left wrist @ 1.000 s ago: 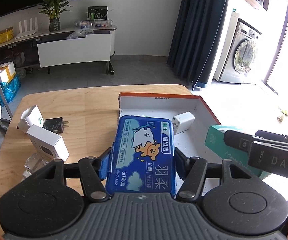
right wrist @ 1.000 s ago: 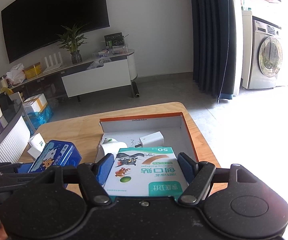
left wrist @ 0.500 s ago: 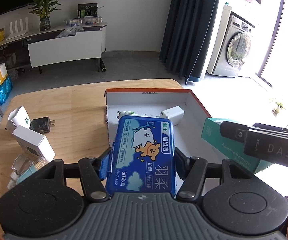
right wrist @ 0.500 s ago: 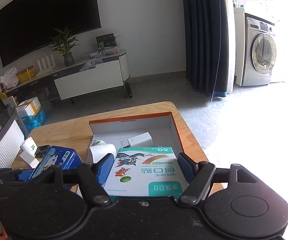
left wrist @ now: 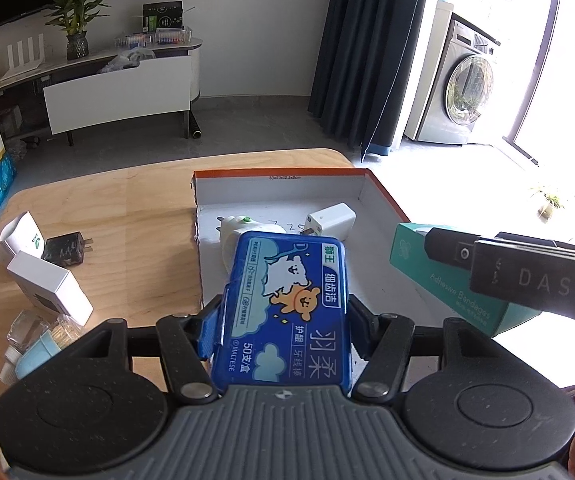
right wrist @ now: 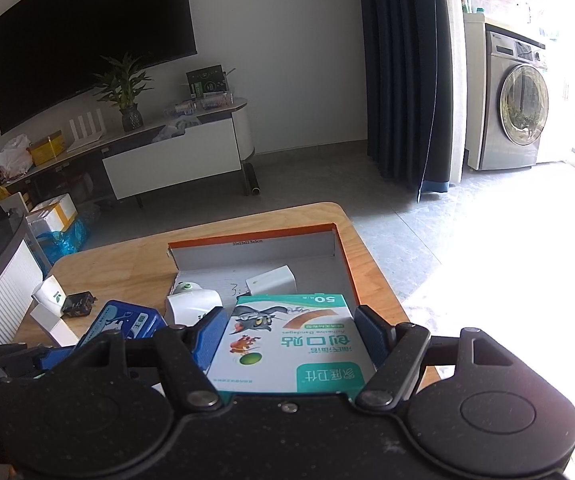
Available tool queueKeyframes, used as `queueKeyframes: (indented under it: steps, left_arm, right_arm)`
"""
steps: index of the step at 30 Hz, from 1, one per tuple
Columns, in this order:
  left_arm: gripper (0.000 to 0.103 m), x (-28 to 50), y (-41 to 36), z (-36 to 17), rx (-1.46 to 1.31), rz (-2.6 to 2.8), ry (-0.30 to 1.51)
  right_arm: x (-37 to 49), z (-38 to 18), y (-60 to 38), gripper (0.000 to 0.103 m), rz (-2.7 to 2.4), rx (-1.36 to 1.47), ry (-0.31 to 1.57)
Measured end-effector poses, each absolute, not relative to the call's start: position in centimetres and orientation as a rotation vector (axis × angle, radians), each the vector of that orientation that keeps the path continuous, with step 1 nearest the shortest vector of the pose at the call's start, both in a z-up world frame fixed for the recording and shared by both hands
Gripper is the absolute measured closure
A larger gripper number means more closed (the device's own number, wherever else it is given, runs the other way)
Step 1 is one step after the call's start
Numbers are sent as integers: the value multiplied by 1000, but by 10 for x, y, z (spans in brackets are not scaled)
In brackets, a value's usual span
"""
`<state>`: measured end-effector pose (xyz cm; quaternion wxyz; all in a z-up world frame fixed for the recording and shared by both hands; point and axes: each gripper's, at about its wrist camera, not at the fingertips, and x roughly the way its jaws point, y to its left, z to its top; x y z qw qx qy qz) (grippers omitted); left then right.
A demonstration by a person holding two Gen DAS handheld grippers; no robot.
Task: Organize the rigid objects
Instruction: 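Carry the blue pack and bandage box in both tools over the open box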
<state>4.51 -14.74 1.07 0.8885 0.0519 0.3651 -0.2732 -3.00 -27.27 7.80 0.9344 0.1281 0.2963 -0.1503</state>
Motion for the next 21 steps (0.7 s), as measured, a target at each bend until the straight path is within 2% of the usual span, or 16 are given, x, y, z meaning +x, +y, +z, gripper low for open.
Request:
queueKeyframes:
  steps: [21]
  left_arm:
    - [41,53,-166,0,128,-609,789]
  right_arm:
    - [-3,65,-284,19,-303,233,649]
